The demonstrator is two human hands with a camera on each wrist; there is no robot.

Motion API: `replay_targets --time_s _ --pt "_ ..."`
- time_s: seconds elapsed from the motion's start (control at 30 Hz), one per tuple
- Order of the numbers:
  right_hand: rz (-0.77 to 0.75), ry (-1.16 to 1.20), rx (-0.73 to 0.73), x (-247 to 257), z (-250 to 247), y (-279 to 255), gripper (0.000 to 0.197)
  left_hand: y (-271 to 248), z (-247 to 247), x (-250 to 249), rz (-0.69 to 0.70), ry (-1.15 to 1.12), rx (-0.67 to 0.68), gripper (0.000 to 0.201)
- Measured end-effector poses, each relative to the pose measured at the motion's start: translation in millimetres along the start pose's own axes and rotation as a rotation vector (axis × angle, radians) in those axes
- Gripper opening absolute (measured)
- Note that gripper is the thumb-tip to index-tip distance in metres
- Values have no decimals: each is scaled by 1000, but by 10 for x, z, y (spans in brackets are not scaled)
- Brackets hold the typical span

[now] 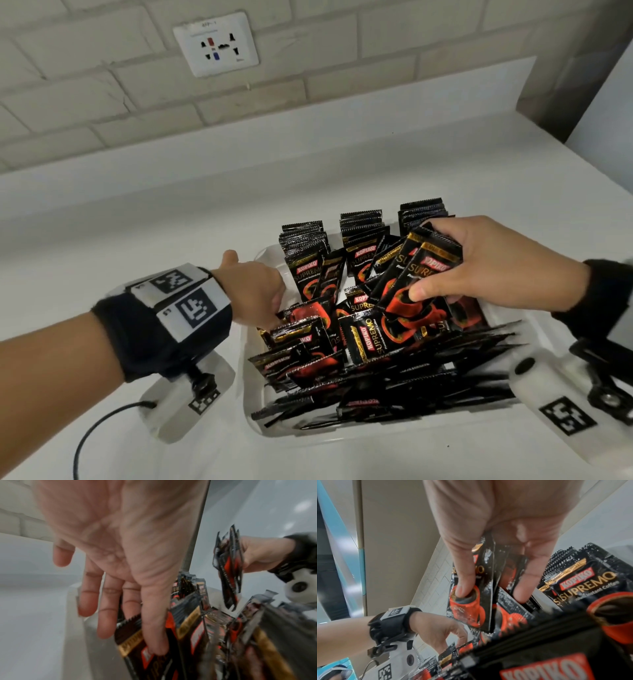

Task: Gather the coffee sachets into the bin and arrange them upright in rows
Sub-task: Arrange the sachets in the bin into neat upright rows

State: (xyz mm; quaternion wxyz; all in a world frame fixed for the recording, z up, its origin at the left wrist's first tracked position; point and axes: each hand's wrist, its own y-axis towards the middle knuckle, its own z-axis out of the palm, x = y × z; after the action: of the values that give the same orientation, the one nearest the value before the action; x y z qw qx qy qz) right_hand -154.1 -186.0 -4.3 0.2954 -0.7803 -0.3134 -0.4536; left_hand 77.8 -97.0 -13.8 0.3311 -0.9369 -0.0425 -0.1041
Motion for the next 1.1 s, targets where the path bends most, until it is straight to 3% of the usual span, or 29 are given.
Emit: replay_targets --time_s 0.17,0.27,0.5,0.77,1.1 --pt "6 1 -9 -3 0 6 38 -164 35 -46 68 -35 -41 10" --pt "5 0 -14 -4 4 12 35 -258 102 -88 117 -69 -75 24" --pt "-6 4 -19 10 24 1 35 -320 228 -164 203 -389 -35 16" --pt "-6 16 -58 -46 9 -62 31 -250 284 -59 142 -517 -233 29" --pt "-2 49 -55 -55 34 -107 35 -218 177 9 42 -696 -364 25"
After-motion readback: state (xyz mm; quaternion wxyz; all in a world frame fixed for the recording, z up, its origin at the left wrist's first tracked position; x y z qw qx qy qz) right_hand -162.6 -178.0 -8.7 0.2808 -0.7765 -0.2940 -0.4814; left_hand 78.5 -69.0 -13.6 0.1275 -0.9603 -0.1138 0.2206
